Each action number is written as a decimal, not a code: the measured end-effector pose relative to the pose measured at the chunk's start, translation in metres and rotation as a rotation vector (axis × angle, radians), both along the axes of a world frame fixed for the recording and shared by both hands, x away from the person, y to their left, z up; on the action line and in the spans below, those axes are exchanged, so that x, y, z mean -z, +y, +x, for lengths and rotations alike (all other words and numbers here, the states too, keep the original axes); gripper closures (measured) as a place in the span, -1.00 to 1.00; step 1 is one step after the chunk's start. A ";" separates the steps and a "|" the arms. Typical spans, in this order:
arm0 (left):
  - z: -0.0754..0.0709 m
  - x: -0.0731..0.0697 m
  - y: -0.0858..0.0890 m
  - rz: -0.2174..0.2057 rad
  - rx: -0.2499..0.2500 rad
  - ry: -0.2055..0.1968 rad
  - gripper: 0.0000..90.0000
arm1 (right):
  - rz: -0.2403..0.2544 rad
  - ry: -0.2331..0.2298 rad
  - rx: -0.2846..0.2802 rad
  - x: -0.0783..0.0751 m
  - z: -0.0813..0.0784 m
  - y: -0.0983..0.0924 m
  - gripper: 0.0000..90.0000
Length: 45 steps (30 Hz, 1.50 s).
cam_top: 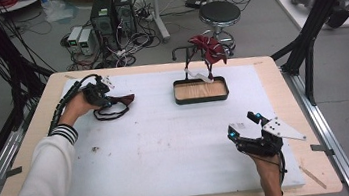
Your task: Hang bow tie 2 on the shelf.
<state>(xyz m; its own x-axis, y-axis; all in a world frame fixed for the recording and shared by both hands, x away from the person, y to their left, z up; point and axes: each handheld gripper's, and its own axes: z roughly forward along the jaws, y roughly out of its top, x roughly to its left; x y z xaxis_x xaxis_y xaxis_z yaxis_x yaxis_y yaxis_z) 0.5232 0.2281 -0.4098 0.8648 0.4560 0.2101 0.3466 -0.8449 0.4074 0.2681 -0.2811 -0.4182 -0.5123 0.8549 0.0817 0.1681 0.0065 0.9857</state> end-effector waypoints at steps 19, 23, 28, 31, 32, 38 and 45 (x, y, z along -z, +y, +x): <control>-0.007 -0.008 0.003 -0.108 -0.065 0.001 0.87 | 0.003 0.015 0.002 0.005 0.001 -0.001 -0.75; -0.009 -0.012 0.005 -0.134 -0.083 -0.007 0.87 | 0.002 0.006 0.004 0.006 0.001 -0.001 -0.75; -0.015 -0.018 0.007 -0.176 -0.101 -0.030 0.87 | -0.001 0.013 0.001 0.008 0.002 0.000 -0.75; -0.018 -0.021 0.008 -0.208 -0.114 -0.058 0.87 | -0.003 0.021 -0.003 0.010 0.002 0.001 -0.75; -0.020 -0.023 0.008 -0.217 -0.116 -0.063 0.87 | -0.002 0.019 -0.005 0.010 0.002 0.001 -0.75; -0.029 -0.032 0.008 -0.288 -0.122 -0.097 0.87 | -0.010 0.015 -0.008 0.012 0.001 0.002 -0.75; -0.038 -0.040 0.010 -0.316 -0.139 -0.139 0.87 | -0.008 0.015 -0.011 0.017 0.002 0.004 -0.75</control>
<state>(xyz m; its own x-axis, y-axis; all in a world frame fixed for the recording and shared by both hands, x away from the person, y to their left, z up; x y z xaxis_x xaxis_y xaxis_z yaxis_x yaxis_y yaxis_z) 0.4848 0.2384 -0.3700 0.7631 0.6282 0.1515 0.3718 -0.6186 0.6922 0.2701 -0.2770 -0.4353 -0.5209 0.8496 0.0827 0.1829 0.0165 0.9830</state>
